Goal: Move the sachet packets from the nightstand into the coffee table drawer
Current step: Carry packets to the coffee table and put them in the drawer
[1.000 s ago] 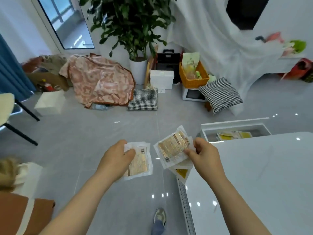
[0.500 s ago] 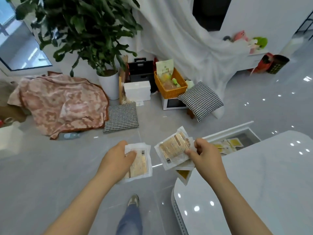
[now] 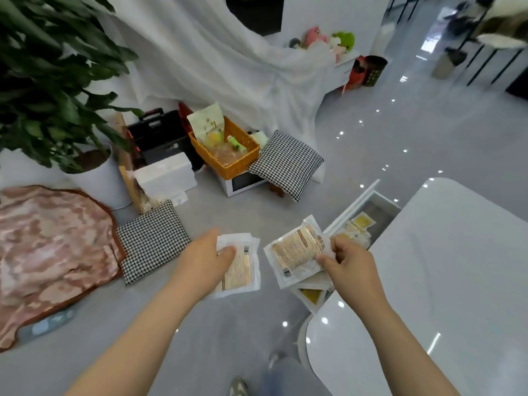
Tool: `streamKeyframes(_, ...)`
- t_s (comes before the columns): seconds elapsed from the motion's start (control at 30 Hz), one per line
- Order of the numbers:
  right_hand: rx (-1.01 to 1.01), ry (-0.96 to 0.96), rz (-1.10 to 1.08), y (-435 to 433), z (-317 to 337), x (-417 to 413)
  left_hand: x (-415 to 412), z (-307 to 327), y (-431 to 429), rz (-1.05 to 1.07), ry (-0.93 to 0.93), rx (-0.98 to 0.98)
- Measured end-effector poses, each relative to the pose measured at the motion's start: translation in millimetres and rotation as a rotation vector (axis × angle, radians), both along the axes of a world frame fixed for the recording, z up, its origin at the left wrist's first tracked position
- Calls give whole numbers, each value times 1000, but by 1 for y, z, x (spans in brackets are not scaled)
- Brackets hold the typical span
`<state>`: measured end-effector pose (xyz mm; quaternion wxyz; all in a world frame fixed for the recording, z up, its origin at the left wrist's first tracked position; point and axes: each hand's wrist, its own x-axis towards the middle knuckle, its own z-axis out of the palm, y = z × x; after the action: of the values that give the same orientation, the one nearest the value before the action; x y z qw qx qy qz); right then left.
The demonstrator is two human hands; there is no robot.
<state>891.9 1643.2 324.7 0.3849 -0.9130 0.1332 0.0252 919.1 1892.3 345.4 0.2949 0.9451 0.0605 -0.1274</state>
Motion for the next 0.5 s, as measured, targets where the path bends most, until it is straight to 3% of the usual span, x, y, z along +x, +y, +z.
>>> streamKeyframes(0.5, 28, 68, -377, -90, -33, 123, 205, -27, -114, -407, 96, 69)
